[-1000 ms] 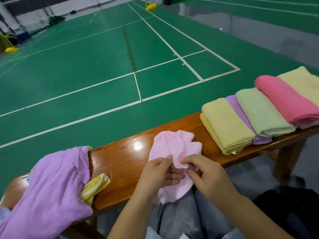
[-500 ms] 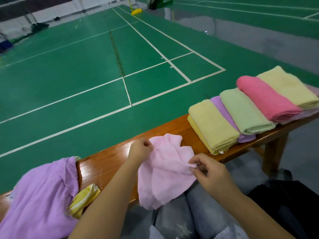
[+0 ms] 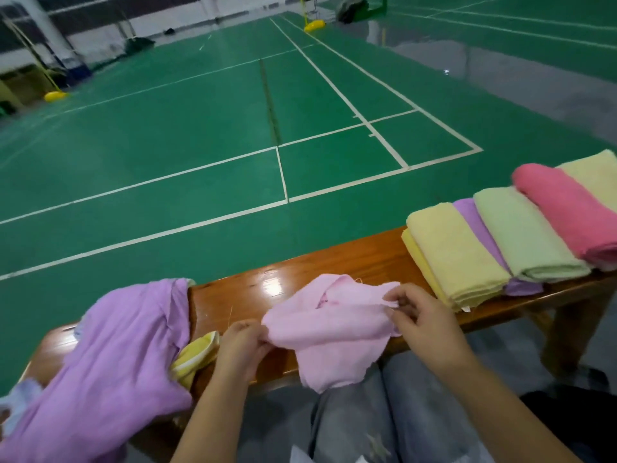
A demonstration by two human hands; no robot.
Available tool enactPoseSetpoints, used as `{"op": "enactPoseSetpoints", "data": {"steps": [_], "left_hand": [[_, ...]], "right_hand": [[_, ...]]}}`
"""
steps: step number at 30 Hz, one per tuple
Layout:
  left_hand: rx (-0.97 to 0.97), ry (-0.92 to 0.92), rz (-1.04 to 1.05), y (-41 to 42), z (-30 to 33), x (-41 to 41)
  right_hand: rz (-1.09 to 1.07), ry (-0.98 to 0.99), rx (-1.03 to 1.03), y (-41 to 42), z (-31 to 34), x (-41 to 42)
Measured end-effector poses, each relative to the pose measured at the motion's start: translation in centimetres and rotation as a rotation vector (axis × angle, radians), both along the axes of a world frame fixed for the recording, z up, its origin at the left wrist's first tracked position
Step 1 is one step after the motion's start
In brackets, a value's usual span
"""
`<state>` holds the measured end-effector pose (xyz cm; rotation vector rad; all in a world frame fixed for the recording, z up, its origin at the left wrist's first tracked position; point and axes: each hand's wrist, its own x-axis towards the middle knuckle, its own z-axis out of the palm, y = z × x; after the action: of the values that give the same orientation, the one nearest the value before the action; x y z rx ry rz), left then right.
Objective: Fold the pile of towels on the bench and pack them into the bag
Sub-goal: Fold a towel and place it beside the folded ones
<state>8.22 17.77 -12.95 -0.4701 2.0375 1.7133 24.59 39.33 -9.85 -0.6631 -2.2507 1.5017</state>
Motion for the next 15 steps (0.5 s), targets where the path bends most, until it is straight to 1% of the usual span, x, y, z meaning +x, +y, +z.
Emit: {"op": "enactPoseSetpoints", "data": {"steps": [1,2,3,5,6,7,8,10,11,12,13,15], "left_hand": [[-0.197,0.040,-0.029,-0.5,-0.7,0.5],[-0.352,0.129,-0.050,-0.7,-1.0,1.0],[-0.449,0.269,-0.068,-0.8,-0.8,1.3],[-0.498,0.574,-0.124,-0.5,0.0,1.6],[-0.505,0.665,-0.194,0.0,0.5,1.7],[-0.532,0.705,-0.316,0.5,0.9,1.7],[-0.588,0.693,-0.471,0.9,1.0,1.6],[-0.735,0.605,-0.763,1.7,0.3,1.2],[-0.796,0.560,-0.840,1.9,-0.2,1.0],[-0.819,0.528,-0.851,2.0,-0.7,0.8],[-0.807,0.530,-0.813,2.1,-1.0,0.7],[-0.793,0.573,-0.744,2.0,-1.0,0.5]], "right_hand": [[0.022,-0.029,0.001,-0.1,-0.5,0.0],[0.039,-0.049,-0.007,-0.2,-0.7,0.0],[0.054,-0.068,-0.010,-0.3,-0.9,0.0],[0.074,-0.097,0.005,-0.4,-1.0,0.0],[0.074,-0.104,0.012,-0.3,-1.0,0.0],[0.069,-0.107,0.013,-0.3,-1.0,0.1],[0.068,-0.107,0.014,-0.2,-1.0,0.1],[0.075,-0.108,0.023,-0.2,-0.8,0.3],[0.081,-0.116,0.027,-0.2,-0.8,0.3],[0.088,-0.129,0.028,-0.2,-0.8,0.5],[0.089,-0.139,0.026,-0.1,-0.9,0.6],[0.079,-0.139,0.027,0.0,-1.1,0.8]]}}
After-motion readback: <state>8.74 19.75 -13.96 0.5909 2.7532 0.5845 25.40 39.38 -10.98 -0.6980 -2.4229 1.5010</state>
